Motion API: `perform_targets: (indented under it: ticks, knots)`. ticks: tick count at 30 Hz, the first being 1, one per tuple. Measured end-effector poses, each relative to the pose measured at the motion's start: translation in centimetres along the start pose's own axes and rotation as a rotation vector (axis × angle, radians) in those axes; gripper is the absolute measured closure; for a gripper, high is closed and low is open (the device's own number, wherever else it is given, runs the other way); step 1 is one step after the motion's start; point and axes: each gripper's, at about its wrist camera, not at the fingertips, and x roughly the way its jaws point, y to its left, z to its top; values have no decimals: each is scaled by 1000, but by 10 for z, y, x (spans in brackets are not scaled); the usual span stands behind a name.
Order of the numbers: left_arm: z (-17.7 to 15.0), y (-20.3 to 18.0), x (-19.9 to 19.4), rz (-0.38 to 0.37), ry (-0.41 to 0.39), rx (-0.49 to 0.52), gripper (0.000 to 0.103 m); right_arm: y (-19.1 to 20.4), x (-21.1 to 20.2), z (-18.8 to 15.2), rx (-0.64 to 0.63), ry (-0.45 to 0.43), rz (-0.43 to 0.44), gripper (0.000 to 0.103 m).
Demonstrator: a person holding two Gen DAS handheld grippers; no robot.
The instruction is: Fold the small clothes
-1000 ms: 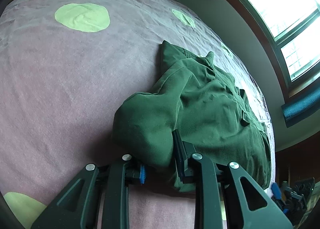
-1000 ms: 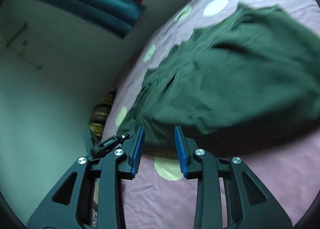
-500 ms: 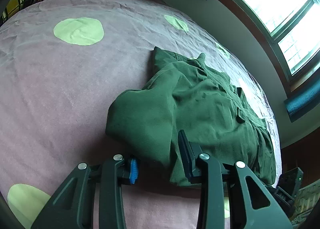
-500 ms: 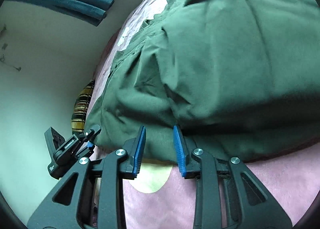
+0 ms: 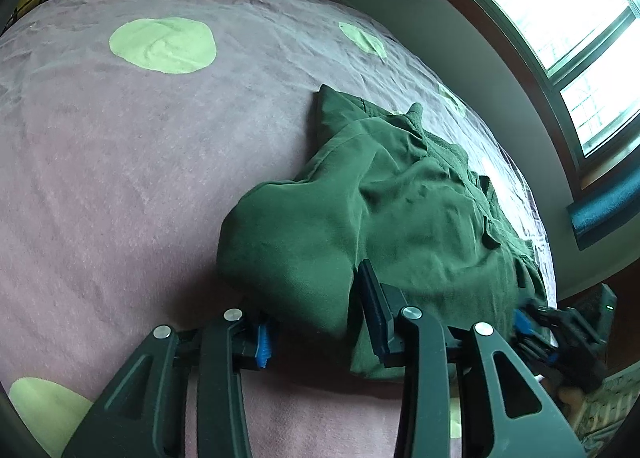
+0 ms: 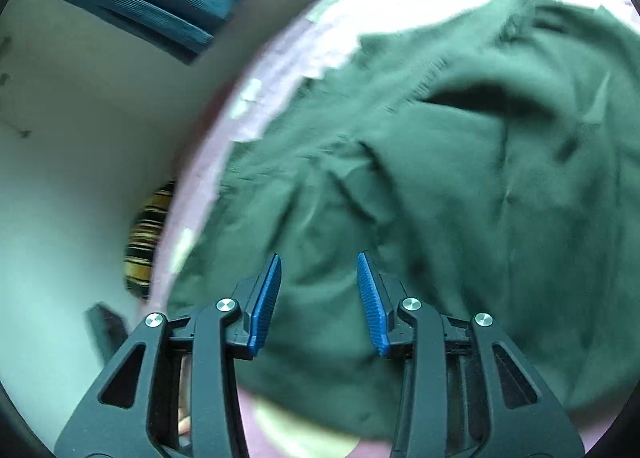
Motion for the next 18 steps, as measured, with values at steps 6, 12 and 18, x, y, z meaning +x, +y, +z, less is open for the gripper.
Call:
perform_targets:
  ticks: [6,12,18]
  knots:
    - [0,-3,-1,-1,0,4,64,15,-14,7,-27,-26,-13,65]
    - [-2,-6,1,12,-5,25,61,28,-14,46,-37,-79,11,64]
    - [-1,-5,2,7,-3,25,59,8,31,73,18,-16,-44,65]
